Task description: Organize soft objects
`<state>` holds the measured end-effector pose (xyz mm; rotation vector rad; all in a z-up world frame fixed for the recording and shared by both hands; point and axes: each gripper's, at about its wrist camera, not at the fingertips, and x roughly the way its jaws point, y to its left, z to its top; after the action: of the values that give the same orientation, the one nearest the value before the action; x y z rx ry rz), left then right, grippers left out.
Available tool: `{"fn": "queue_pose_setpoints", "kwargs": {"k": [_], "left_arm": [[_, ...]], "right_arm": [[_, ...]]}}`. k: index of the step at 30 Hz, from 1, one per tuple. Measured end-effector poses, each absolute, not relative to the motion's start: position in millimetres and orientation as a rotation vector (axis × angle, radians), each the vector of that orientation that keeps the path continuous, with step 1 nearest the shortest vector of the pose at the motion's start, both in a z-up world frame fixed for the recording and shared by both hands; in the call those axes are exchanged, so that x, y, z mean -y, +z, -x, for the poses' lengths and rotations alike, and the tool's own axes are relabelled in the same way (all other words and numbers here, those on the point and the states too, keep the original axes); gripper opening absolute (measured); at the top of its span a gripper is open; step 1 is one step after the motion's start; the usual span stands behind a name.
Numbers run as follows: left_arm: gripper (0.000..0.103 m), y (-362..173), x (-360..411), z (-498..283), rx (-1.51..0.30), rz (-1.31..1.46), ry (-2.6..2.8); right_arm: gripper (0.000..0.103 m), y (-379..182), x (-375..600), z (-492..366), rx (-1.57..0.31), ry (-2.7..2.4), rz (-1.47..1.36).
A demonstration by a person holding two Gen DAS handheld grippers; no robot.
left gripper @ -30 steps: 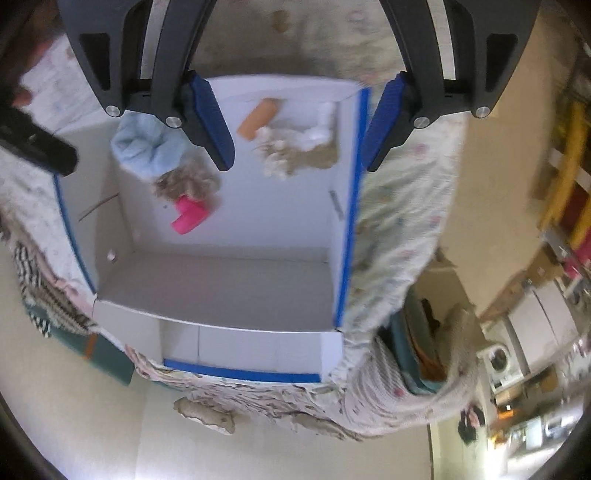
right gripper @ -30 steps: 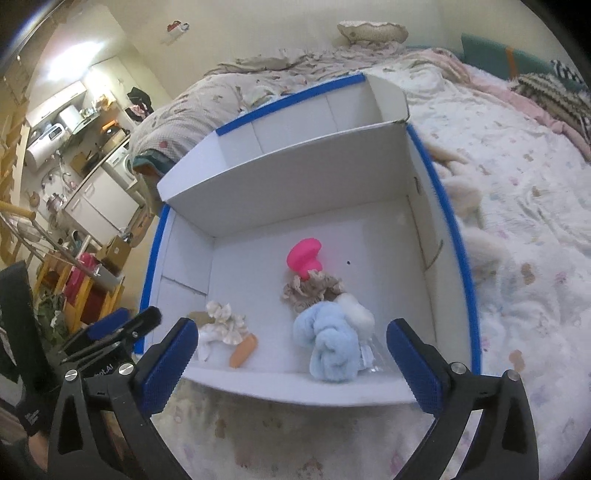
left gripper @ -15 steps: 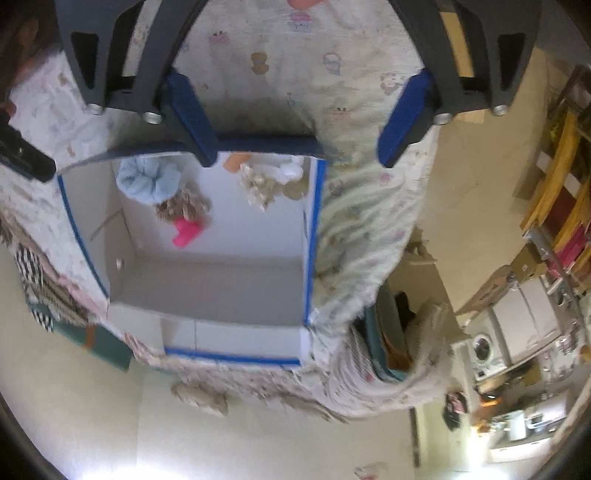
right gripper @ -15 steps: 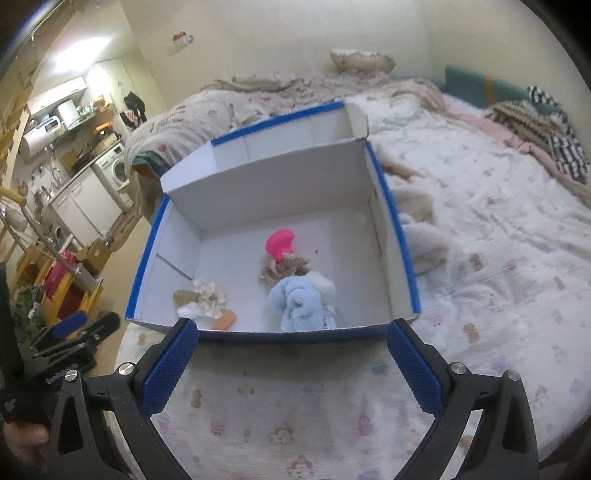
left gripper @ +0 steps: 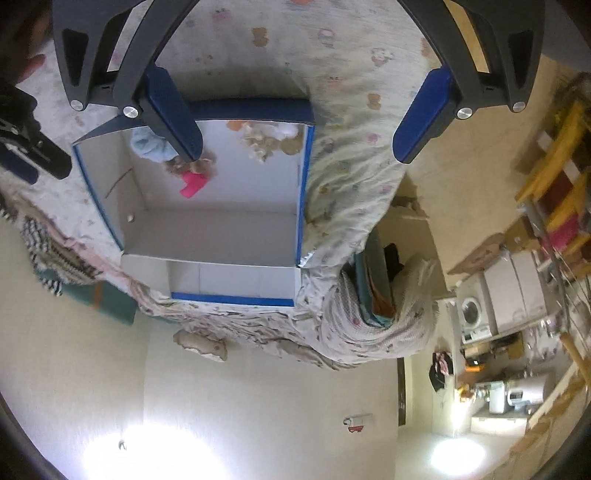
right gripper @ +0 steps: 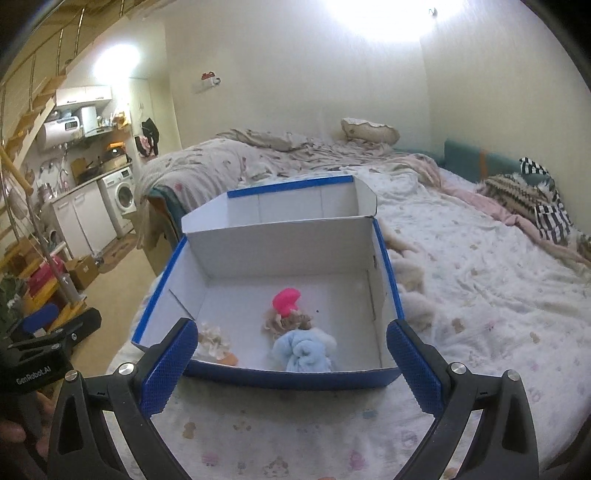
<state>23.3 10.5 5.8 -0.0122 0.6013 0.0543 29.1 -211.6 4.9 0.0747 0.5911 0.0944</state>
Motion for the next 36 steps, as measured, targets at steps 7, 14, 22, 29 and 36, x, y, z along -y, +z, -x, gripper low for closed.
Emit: {"fn": "queue_pose_setpoints", "kwargs": {"k": [7, 14, 22, 29, 36], "left_arm": [[0.103, 0, -7, -28, -0.637, 0.022, 0.039], [0.103, -3, -5, -30, -0.653, 0.023, 0.027], [0.103, -3, -5, -30, -0.654, 0.024, 0.028], [0.103, -3, -5, -30, -0.652, 0.023, 0.026], [0.103, -3, -4, -31, -0.651, 0.022, 0.025]], "right_arm": [[0.103, -8, 207, -35, -0.645, 0.094, -0.052], [0.103, -9, 205, -35, -0.65, 0.094, -0.046], [0.103, -9, 206, -36, -0.655, 0.094, -0.054], [0.103, -10, 207, -37, -0.66, 0.095, -0.063], [0.103, -12, 205, -38, -0.671, 0.092, -0.058]]}}
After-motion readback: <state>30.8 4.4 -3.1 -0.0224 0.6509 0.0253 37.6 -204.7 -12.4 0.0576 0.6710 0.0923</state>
